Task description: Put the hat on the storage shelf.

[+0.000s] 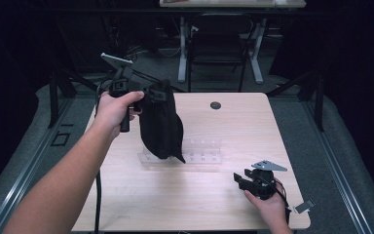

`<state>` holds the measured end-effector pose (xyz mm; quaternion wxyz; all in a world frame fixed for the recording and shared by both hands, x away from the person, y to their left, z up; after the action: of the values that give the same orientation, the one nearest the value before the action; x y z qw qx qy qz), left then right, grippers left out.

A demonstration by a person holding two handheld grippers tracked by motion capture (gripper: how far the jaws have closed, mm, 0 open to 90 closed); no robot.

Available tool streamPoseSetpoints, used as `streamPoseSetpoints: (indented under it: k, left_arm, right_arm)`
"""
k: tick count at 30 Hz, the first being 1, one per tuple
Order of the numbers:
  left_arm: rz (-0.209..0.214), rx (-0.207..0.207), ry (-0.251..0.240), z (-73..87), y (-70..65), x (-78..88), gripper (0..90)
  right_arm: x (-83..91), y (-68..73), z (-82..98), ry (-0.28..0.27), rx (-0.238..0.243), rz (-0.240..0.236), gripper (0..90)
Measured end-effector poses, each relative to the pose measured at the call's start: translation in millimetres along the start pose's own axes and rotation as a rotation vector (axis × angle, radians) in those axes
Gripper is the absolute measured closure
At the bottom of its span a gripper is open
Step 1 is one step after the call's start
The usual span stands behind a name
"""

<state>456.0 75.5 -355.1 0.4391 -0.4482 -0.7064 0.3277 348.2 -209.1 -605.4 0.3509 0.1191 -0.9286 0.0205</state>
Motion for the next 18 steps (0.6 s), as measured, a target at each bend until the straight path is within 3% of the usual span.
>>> streamPoseSetpoints:
  k: [7, 18]
  left_arm:
    - [0.017, -0.006, 0.005, -0.4, 1.9, 2.1, 88.1]
    - [0.010, -0.007, -0.001, -0.8, 1.3, 1.4, 88.0]
  right_arm:
    - [5.5, 20.1, -16.0, -0.016, 0.031, -0.030, 50.2]
    - [2.6, 67.8, -49.1, -0.051, 0.162, -0.088, 52.3]
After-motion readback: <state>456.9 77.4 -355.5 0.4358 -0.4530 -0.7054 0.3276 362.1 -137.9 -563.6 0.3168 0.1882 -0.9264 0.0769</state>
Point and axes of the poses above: each handheld gripper's, and its own axes: x roughly backward along the jaws, z roughly out of its underside, y roughly to its left, the point moved 9 cm from there along -x, roughly forward along the jaws, and after that the axes turned 10 degrees about z, right-handed, at the moved point
